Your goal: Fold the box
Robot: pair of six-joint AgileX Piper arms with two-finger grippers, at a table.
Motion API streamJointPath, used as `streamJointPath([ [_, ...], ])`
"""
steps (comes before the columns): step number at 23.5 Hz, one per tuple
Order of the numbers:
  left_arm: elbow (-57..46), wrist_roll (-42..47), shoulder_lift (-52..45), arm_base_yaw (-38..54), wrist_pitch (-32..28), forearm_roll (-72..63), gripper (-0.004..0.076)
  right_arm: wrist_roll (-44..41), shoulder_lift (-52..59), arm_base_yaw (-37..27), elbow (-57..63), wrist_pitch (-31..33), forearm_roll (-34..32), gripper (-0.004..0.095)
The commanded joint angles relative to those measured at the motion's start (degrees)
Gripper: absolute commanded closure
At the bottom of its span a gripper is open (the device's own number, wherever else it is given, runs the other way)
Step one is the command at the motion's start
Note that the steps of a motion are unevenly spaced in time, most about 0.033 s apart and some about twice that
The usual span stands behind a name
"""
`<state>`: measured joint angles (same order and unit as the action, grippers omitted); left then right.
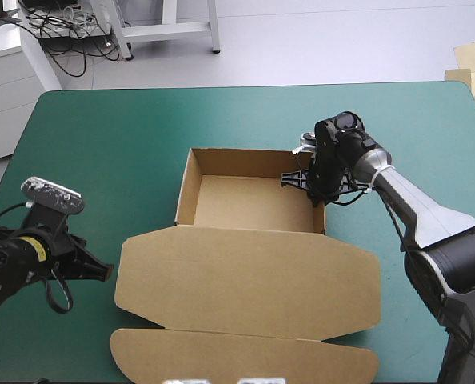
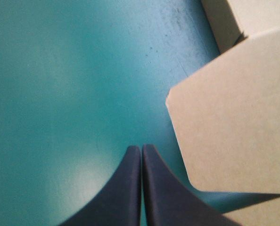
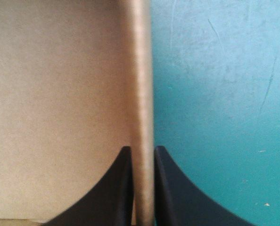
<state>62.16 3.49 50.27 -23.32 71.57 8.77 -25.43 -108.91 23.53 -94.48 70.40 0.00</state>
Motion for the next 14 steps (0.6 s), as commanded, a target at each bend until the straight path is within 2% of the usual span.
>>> streamJointPath([
  [1,-3.53,2.55,-4.25,-0.29,-1.98,0.09,0.0734,3.04,3.17,-2.08,-1.23,1.46,5.06,0.0913],
  [8,-14.48,5.95,-12.1,-0.29,-3.27,0.09,0.0734,4.49,3.29,-2.62,-1.23,1.46,4.04,0.0928],
  [14,-26.39,10.72,-21.04,-0.29,-3.27,0.09,0.0734,5.86,5.47,-4.75,-4.04,1.46,0.0,0.0928],
])
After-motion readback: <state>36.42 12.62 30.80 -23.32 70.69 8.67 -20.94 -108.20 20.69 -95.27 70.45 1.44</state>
